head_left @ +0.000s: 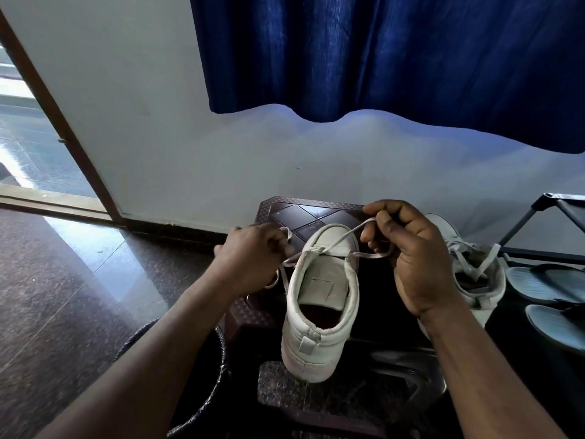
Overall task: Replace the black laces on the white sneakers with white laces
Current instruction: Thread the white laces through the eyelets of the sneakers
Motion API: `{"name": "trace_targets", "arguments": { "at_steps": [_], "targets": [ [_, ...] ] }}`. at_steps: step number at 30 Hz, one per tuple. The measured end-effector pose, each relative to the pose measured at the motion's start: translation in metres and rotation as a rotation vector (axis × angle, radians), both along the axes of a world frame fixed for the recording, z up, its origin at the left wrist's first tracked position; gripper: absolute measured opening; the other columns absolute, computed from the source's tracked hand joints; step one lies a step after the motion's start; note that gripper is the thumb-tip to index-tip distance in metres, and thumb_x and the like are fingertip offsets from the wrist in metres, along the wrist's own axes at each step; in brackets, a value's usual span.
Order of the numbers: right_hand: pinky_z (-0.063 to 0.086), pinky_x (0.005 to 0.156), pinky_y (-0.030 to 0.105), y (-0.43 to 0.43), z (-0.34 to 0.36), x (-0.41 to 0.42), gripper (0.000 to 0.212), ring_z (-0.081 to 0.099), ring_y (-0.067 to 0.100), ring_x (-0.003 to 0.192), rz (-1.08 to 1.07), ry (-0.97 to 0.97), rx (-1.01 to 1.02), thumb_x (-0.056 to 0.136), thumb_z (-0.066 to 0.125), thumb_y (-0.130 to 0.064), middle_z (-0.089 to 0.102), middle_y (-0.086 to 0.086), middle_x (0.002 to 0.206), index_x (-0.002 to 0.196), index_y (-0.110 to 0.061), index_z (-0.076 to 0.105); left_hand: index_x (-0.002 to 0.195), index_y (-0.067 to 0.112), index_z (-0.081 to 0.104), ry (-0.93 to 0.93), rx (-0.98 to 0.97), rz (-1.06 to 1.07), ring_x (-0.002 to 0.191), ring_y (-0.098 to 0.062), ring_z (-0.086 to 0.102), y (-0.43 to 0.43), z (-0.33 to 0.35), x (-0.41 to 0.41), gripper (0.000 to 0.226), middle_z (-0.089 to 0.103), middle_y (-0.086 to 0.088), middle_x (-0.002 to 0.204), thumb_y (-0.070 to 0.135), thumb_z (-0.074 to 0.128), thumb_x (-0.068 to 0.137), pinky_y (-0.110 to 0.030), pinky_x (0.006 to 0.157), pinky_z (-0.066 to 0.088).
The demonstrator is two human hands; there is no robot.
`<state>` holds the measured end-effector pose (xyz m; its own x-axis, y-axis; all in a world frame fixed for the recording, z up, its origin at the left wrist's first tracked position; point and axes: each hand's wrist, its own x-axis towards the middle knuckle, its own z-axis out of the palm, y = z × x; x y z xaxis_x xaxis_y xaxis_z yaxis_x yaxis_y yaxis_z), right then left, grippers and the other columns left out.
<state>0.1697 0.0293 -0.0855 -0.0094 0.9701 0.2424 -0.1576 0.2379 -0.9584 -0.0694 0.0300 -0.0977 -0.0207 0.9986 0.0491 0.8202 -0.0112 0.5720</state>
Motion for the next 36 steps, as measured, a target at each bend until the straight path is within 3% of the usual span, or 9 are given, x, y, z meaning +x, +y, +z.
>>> {"name": "trace_targets", "arguments": {
  "at_steps": [2, 7, 9, 11, 14, 19, 23, 30, 36],
  "targets": [
    [0.044, 0.068, 0.026, -0.002, 0.002, -0.002, 0.025, 0.057, 0.018, 0.073, 0.009, 0.012, 0.017, 0.105, 0.047, -0.005, 0.065, 0.008, 0.074, 0.103, -0.014, 0.07, 0.082, 0.036, 0.069, -0.215, 0.01, -0.094, 0.071, -0.001, 0.058, -0.002, 0.003, 0.007, 0.01, 0.068, 0.017, 0.078, 0.031, 0.067, 0.091, -0.027, 0.066, 0.046],
    [0.046, 0.068, 0.023, -0.007, 0.004, -0.005, 0.029, 0.059, 0.017, 0.072, 0.026, 0.063, 0.03, 0.104, 0.043, -0.001, 0.063, 0.009, 0.073, 0.102, -0.013, 0.07, 0.073, 0.03, 0.065, -0.312, -0.068, -0.161, 0.047, 0.006, 0.046, -0.003, 0.004, 0.018, 0.033, 0.059, 0.021, 0.056, 0.001, 0.06, 0.089, -0.019, 0.051, 0.036],
    [0.047, 0.068, 0.023, -0.007, 0.006, -0.005, 0.028, 0.058, 0.017, 0.072, 0.029, 0.105, 0.033, 0.103, 0.043, 0.0, 0.061, 0.009, 0.073, 0.101, -0.011, 0.069, 0.07, 0.029, 0.063, -0.244, -0.082, -0.13, 0.056, -0.001, 0.052, -0.001, 0.003, 0.016, 0.032, 0.059, 0.021, 0.057, 0.004, 0.059, 0.089, -0.022, 0.055, 0.04],
    [0.049, 0.066, 0.021, -0.008, 0.006, -0.005, 0.026, 0.057, 0.016, 0.07, 0.022, 0.15, 0.023, 0.102, 0.044, 0.004, 0.058, 0.01, 0.075, 0.101, -0.007, 0.068, 0.078, 0.032, 0.065, 0.022, -0.047, -0.052, 0.084, -0.012, 0.058, 0.001, 0.004, 0.009, 0.021, 0.063, 0.02, 0.078, 0.015, 0.06, 0.089, -0.033, 0.076, 0.048],
    [0.05, 0.067, 0.022, -0.006, 0.003, -0.007, 0.023, 0.058, 0.015, 0.067, 0.008, 0.136, -0.005, 0.1, 0.048, 0.006, 0.055, 0.008, 0.079, 0.1, -0.006, 0.067, 0.087, 0.035, 0.064, 0.287, -0.069, 0.055, 0.11, -0.02, 0.043, -0.001, 0.005, -0.002, 0.008, 0.055, 0.016, 0.1, 0.031, 0.062, 0.093, -0.043, 0.088, 0.036],
    [0.049, 0.073, 0.021, -0.002, -0.003, -0.008, 0.012, 0.06, 0.013, 0.076, 0.049, 0.088, -0.014, 0.096, 0.063, -0.001, 0.066, 0.001, 0.084, 0.102, -0.008, 0.071, 0.087, 0.038, 0.066, -0.062, -0.046, -0.09, 0.091, -0.013, 0.062, -0.002, 0.002, -0.003, 0.007, 0.067, 0.026, 0.084, 0.032, 0.064, 0.089, -0.039, 0.083, 0.052],
    [0.052, 0.082, 0.022, -0.001, -0.006, -0.005, 0.017, 0.061, 0.017, 0.086, 0.039, -0.058, 0.047, 0.091, 0.069, 0.005, 0.066, 0.007, 0.086, 0.102, -0.009, 0.073, 0.086, 0.028, 0.071, -0.341, -0.045, -0.158, 0.054, 0.004, 0.052, -0.003, 0.005, 0.009, 0.02, 0.068, 0.018, 0.072, 0.011, 0.065, 0.094, -0.02, 0.056, 0.04],
    [0.051, 0.075, 0.015, 0.002, -0.013, 0.002, 0.006, 0.071, 0.005, 0.079, -0.271, -0.579, 0.168, 0.091, 0.078, -0.017, 0.077, -0.013, 0.082, 0.09, -0.022, 0.078, 0.078, 0.023, 0.067, -0.26, -0.077, -0.116, 0.046, 0.006, 0.048, -0.002, 0.007, 0.013, 0.026, 0.06, 0.025, 0.057, 0.002, 0.059, 0.092, -0.013, 0.046, 0.033],
    [0.042, 0.072, 0.01, 0.004, -0.017, -0.002, 0.007, 0.062, 0.0, 0.076, -0.34, -0.73, 0.287, 0.096, 0.073, -0.017, 0.07, -0.013, 0.082, 0.09, -0.021, 0.073, 0.08, 0.018, 0.068, -0.254, -0.082, -0.109, 0.048, 0.004, 0.046, -0.005, 0.009, 0.009, 0.015, 0.058, 0.022, 0.056, 0.007, 0.065, 0.09, -0.016, 0.05, 0.034]
  ]
}}
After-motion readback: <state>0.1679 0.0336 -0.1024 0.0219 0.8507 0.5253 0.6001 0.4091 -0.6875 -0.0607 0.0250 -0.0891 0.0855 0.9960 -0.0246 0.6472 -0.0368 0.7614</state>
